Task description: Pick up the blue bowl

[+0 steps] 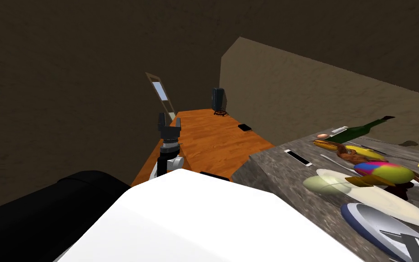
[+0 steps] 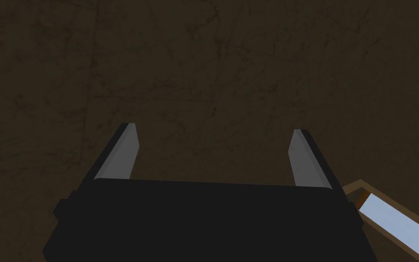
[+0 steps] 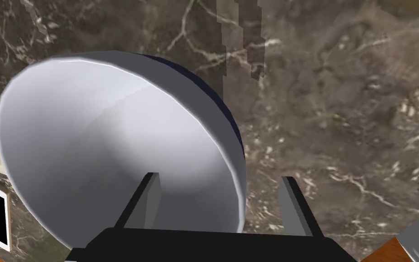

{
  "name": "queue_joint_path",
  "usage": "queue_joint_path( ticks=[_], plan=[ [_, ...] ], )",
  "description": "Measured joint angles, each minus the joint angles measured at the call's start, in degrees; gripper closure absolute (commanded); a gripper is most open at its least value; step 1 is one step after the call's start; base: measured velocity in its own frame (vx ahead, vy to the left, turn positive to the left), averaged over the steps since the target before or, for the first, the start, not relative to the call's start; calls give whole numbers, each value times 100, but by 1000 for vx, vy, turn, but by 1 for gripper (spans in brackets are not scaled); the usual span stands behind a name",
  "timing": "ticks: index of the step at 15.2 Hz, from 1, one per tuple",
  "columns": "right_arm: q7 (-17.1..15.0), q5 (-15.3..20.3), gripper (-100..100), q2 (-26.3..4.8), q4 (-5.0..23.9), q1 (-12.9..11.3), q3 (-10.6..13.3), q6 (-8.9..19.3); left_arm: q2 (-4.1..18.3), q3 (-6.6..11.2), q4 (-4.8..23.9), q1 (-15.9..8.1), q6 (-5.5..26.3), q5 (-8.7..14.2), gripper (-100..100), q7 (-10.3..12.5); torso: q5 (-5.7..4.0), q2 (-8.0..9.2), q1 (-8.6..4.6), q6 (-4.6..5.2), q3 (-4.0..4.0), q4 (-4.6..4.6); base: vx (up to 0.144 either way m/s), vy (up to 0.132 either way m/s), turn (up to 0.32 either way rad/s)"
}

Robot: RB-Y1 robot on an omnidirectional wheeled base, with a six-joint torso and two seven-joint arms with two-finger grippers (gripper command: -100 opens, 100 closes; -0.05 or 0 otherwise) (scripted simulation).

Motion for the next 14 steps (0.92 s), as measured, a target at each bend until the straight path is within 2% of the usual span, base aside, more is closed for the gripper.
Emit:
queue_joint_path(
  ticks=[3,5,11,14],
  plan=[
    [-4,-2,100,1,3,0,-1,1,0,0,0,0,0,0,0,0,-3,-23,-5,-4,-15,-7,-3,1,-5],
    [25,-35,100,-22,4,-1,1,-7,0,1,0,2,0,0,0,0,0,-36,-6,3,-21,-9,74,-4,-236],
    [482,-554,100,-434,-227,244,24,81,0,1,-1,3,-1,0,0,0,6,-88,6,-5,-52,-20,131,8,-239],
    [680,-816,100,-642,-353,417,-21,133,0,1,-1,2,-1,0,0,0,9,-73,11,-9,-43,-17,65,16,-91]
  ],
)
